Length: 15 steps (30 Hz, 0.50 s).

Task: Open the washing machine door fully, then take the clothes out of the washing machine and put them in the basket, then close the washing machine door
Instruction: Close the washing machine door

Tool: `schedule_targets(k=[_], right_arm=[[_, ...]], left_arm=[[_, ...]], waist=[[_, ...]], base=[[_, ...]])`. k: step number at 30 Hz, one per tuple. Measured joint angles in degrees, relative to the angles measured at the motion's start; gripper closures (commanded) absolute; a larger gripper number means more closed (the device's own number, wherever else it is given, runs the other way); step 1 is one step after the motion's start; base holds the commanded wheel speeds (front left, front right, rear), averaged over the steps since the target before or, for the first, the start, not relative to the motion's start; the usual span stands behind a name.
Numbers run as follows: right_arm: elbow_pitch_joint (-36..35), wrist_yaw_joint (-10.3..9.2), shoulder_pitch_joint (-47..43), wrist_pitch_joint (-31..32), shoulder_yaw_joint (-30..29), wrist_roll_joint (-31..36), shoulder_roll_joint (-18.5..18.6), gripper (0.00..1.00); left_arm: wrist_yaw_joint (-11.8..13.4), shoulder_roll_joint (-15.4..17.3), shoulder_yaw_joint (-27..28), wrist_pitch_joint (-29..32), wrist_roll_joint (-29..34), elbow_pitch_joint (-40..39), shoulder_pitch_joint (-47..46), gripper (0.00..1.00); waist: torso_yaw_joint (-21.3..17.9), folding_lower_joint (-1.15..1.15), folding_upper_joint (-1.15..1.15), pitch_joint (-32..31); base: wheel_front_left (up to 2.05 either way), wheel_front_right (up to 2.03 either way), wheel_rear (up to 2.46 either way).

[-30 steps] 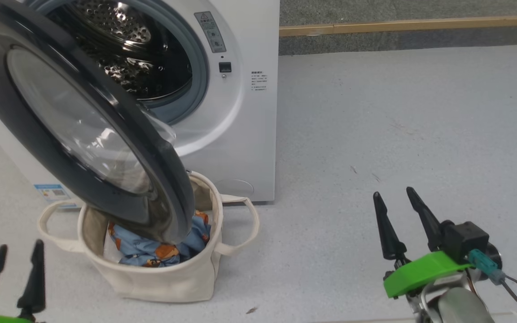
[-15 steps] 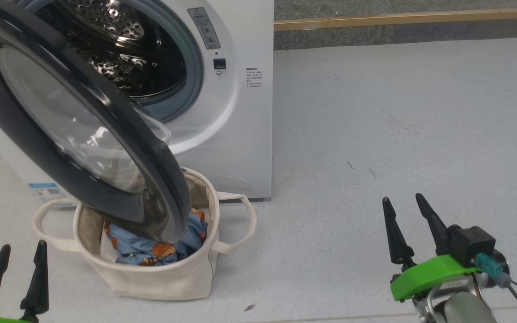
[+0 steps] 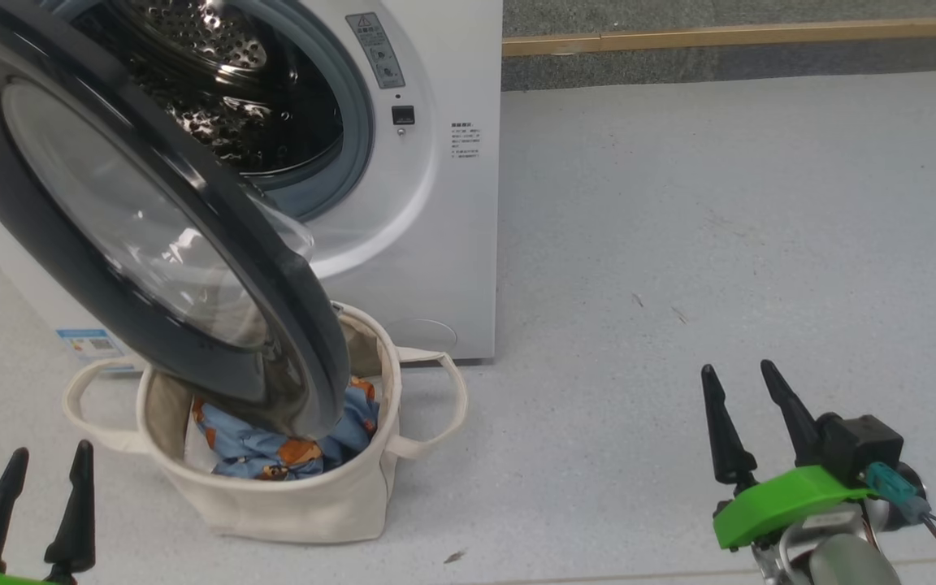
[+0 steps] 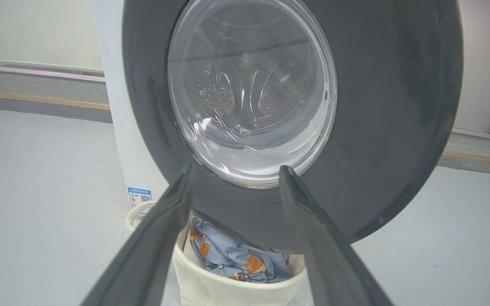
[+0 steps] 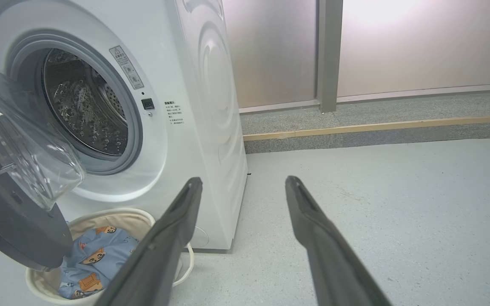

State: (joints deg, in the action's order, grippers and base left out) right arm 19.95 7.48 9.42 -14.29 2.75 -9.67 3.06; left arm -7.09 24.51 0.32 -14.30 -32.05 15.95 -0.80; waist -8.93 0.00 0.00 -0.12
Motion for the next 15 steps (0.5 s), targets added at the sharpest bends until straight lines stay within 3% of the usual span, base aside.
schedule_targets(k=[2,3,4,15], right_arm=[[0.4,0.00,0.0,0.0,-0.3,0.0,0.0,0.06],[0.7,0.00,0.0,0.0,-0.5,0.0,0.0,0.32],[1.0,0.00,0.0,0.0,-0.8,-0.2,0.0,0.99],[0.0,0.00,0.3,0.0,-1.5,-1.2,-0.1,1.00]], left_arm=[[0.0,-0.1,0.0,0.0,0.3,0.2,-0.2,0.00],[0.0,-0.2,0.0,0.0,0.4,0.3,-0.4,0.00],[0.0,-0.4,-0.1,0.0,0.4,0.3,-0.5,0.00],[-0.1,-2.4,0.0,0.0,2.1,0.3,-0.5,0.00]], waist=[[0.1,0.00,0.00,-0.1],[0.2,0.00,0.00,-0.2],[0.3,0.00,0.00,-0.3],[3.0,0.00,0.00,-0.5]], base=[[0.00,0.00,0.00],[0.00,0.00,0.00],[0.00,0.00,0.00],[0.00,0.00,0.00]])
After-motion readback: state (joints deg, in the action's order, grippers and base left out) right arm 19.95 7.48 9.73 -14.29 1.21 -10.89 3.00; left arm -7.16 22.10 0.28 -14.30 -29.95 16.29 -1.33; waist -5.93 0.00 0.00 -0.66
